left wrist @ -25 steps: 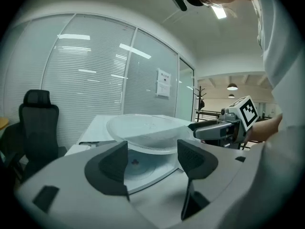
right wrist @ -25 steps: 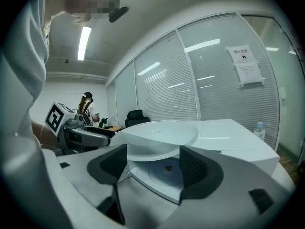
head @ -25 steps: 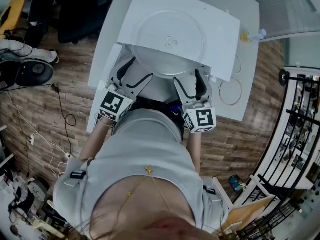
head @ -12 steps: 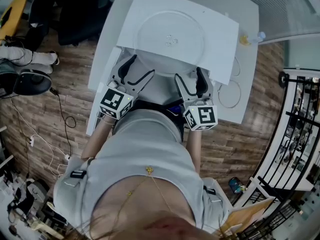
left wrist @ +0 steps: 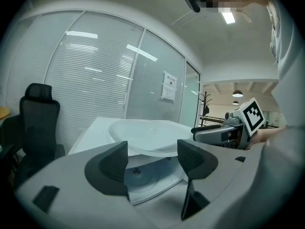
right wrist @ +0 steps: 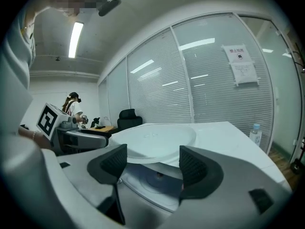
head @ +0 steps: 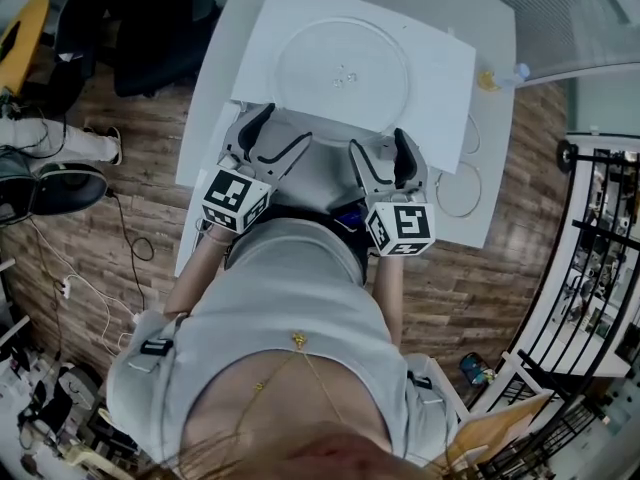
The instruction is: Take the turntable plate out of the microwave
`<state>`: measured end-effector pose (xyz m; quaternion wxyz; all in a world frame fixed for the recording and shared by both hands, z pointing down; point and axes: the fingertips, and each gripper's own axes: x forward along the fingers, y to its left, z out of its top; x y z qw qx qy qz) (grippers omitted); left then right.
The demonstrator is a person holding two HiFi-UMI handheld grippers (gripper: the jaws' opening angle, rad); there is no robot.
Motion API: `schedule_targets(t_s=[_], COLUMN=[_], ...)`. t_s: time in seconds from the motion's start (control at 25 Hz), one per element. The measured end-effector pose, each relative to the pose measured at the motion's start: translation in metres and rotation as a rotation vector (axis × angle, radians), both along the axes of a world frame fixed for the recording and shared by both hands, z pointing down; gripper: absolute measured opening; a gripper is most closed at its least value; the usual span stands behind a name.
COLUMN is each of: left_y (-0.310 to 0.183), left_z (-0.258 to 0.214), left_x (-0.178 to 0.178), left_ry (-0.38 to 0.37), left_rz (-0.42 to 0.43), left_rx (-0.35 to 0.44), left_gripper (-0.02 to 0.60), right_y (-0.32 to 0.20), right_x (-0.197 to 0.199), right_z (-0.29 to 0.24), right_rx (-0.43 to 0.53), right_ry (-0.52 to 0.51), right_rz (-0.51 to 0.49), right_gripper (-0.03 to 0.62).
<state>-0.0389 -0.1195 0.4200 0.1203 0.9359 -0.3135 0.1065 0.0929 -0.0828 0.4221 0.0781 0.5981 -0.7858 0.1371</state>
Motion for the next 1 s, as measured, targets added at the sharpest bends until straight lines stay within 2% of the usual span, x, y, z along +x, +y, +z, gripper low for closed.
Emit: schedule_targets(t_s=[0.52,0.68,1.0], left_y=[-0.021,-0.028,-0.033], left_z=[0.001,0.0,0.0], left_x=[0.008,0.012,0.014], left_ry=[-0.016,-0.045,-0.046], left_rz=[-0.003,0.001,-0.018], left_rx=[-0.032,-0.028,-0.016], left_gripper=[0.324,0.324,0.324], right_y=[-0.022,-0.026,-0.032], right_x=[0.005,0.006,0.009], right_z=[-0.001,0.001,0.003], right_rx=[-0.075,-0.1,-0.094], right_ry=[0.062,0.061,0.04], right_rz=[0.015,0.036,0.084], right_gripper=[0.322,0.322,0.322])
